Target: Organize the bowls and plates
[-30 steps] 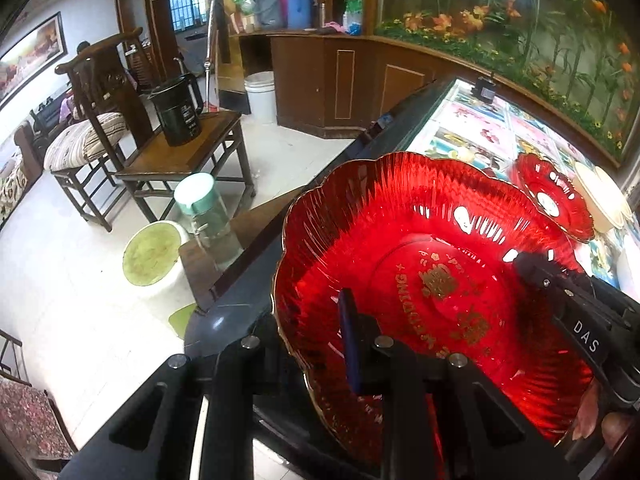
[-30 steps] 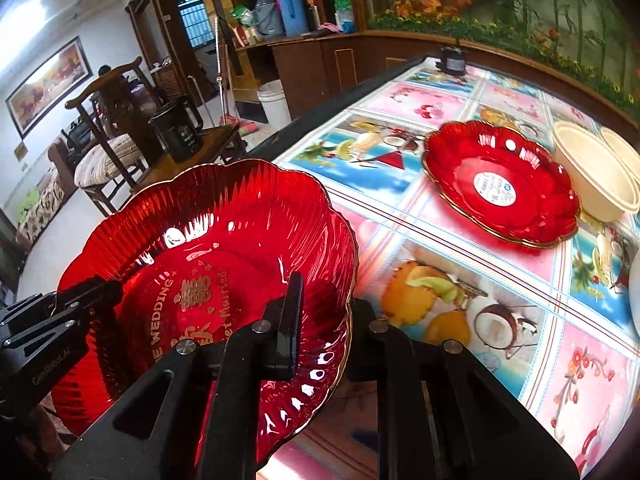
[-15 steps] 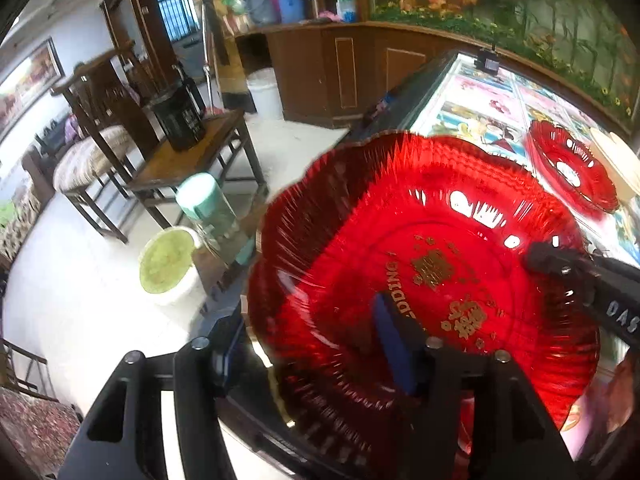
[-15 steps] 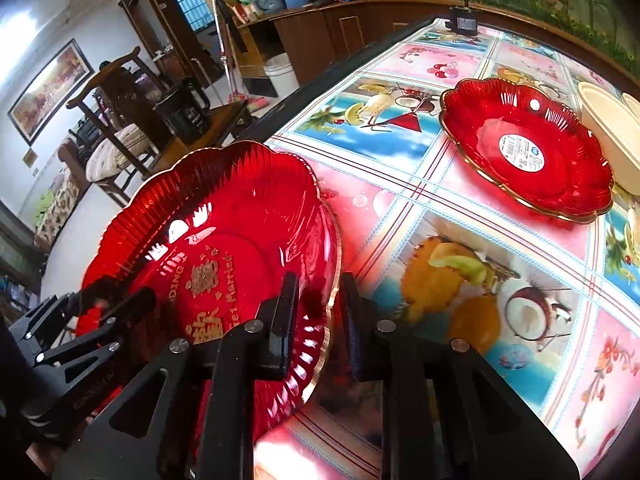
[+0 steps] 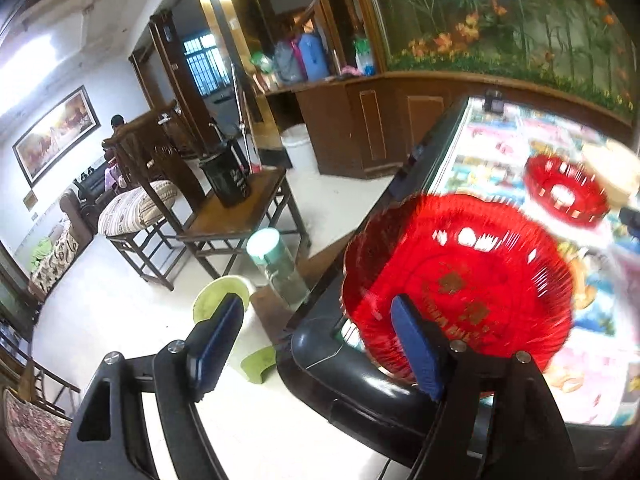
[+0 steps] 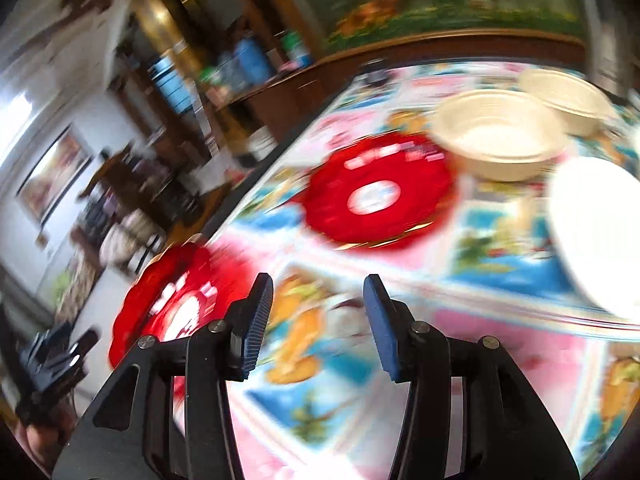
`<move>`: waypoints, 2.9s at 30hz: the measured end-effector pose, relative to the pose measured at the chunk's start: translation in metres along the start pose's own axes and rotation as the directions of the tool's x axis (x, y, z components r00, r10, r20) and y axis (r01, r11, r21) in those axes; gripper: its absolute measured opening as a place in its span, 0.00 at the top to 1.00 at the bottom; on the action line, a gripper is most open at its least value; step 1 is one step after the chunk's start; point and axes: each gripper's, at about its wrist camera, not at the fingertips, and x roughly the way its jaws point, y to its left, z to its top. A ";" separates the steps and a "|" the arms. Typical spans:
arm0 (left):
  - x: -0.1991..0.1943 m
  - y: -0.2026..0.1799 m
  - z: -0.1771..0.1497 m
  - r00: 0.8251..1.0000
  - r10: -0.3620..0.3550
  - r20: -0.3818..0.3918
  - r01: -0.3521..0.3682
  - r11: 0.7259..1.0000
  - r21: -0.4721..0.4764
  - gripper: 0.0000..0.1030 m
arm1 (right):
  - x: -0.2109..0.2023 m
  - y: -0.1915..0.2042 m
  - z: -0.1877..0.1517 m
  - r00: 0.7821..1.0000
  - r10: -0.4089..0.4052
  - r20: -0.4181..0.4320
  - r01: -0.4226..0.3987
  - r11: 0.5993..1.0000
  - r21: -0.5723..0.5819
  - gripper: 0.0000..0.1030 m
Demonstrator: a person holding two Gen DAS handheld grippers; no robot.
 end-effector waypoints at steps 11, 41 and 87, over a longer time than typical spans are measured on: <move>-0.024 -0.067 0.026 0.940 -0.338 0.041 0.338 0.941 0.008 0.22 | 0.037 -0.060 0.044 0.985 -0.170 -0.027 0.171 0.952 0.252 0.54; 0.136 -0.179 0.107 0.748 -0.610 -0.261 0.430 0.745 -0.510 0.24 | 0.072 -0.091 0.050 0.997 -0.070 -0.020 0.072 0.933 0.352 0.68; 0.134 -0.214 0.089 0.840 -0.445 -0.311 0.330 0.873 -0.358 0.89 | 0.078 -0.108 0.044 0.998 0.060 -0.030 -0.039 0.885 0.463 0.89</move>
